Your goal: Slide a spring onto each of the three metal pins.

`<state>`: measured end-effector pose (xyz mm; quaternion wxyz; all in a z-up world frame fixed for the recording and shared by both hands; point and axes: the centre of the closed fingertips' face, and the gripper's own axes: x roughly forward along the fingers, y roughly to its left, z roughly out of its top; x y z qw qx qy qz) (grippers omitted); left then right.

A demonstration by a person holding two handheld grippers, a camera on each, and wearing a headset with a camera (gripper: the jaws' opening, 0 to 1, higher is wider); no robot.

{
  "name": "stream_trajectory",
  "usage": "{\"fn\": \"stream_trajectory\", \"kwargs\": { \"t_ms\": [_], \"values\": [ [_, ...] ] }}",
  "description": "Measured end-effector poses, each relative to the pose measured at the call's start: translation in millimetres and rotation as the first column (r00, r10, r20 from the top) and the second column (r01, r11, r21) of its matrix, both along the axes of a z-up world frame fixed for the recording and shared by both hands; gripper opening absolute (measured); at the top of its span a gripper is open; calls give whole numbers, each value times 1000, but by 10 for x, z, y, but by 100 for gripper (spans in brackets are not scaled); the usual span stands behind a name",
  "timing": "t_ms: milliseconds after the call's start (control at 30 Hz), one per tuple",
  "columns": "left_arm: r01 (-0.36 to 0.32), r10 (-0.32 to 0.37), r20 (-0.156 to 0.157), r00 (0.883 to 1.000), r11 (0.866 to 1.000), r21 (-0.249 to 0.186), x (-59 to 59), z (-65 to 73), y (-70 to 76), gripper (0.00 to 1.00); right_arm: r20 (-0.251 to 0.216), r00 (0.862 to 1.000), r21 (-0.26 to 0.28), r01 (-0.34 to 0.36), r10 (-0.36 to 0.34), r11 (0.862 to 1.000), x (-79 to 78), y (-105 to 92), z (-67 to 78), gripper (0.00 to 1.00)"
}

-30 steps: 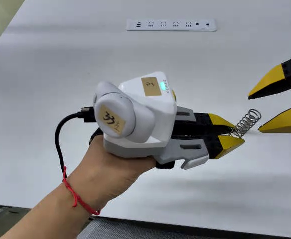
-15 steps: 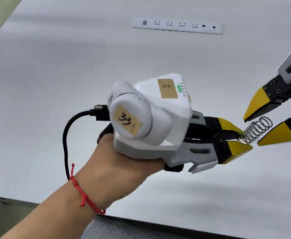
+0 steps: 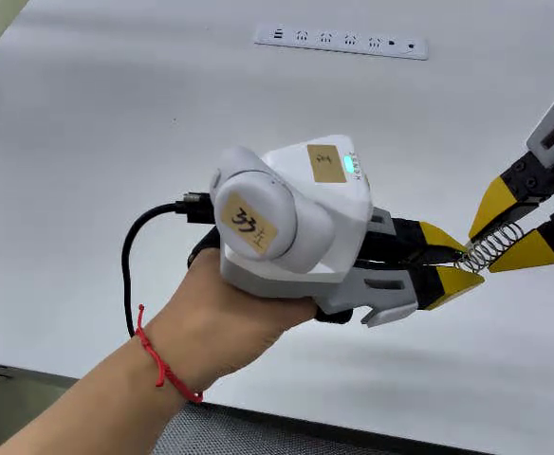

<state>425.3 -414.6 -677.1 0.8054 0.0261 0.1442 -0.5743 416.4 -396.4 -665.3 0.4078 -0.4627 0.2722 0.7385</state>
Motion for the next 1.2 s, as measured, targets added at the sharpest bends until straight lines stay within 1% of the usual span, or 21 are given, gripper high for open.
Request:
{"fn": "stream_trajectory", "kwargs": {
  "t_ms": [333,533,800,967,1067,1200],
  "values": [
    [0,0,-1,1000,1000,-8,-14,-8,2,10,3,1000,-5,-4,4,1000,-15,-7,-15,13],
    [4,-4,-3,1000,1000,-16,-18,-7,0,11,-1,1000,-6,3,-3,1000,-17,-6,-16,12],
    [5,-5,2,1000,1000,-18,-15,-9,12,11,-8,1000,-6,20,-20,1000,-10,5,-16,12],
    [1,-1,4,1000,1000,-23,-16,-5,37,11,-10,999,1,33,-33,999,3,8,-10,12],
    [-3,3,6,1000,1000,-15,-16,-24,63,12,-11,999,4,46,-46,999,16,3,-1,12],
    [-18,19,3,1000,1000,-13,-23,-47,148,13,-17,997,24,80,-80,997,62,-2,36,12]
  ]
}}
